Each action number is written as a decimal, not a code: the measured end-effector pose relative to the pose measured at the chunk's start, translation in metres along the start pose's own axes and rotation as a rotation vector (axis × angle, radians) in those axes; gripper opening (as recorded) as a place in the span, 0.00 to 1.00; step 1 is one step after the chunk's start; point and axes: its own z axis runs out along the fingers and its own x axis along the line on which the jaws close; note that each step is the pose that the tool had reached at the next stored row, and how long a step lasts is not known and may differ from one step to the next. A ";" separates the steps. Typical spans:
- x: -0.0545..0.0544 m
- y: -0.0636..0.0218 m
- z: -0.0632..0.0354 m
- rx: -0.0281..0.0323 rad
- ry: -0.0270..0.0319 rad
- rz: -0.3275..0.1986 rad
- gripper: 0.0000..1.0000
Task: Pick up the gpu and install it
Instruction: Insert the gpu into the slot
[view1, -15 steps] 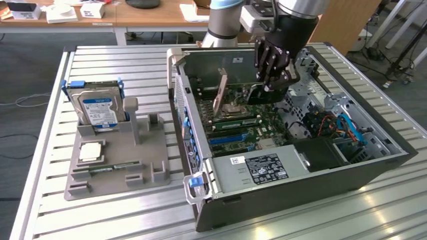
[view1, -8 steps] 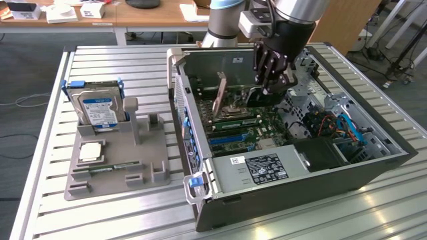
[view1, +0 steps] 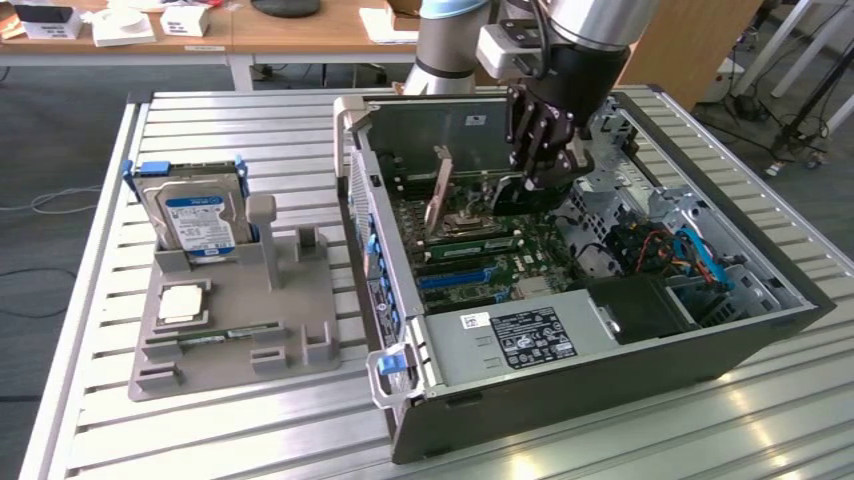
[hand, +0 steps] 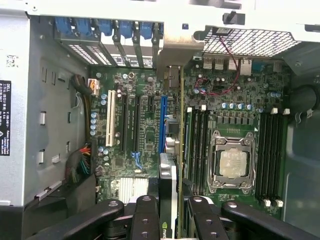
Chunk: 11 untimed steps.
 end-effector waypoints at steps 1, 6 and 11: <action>0.000 -0.0001 0.0003 0.0004 0.0000 0.000 0.27; 0.000 -0.0004 0.0114 0.0009 -0.0040 0.000 0.27; 0.000 -0.0006 0.0159 0.0009 -0.0039 0.000 0.27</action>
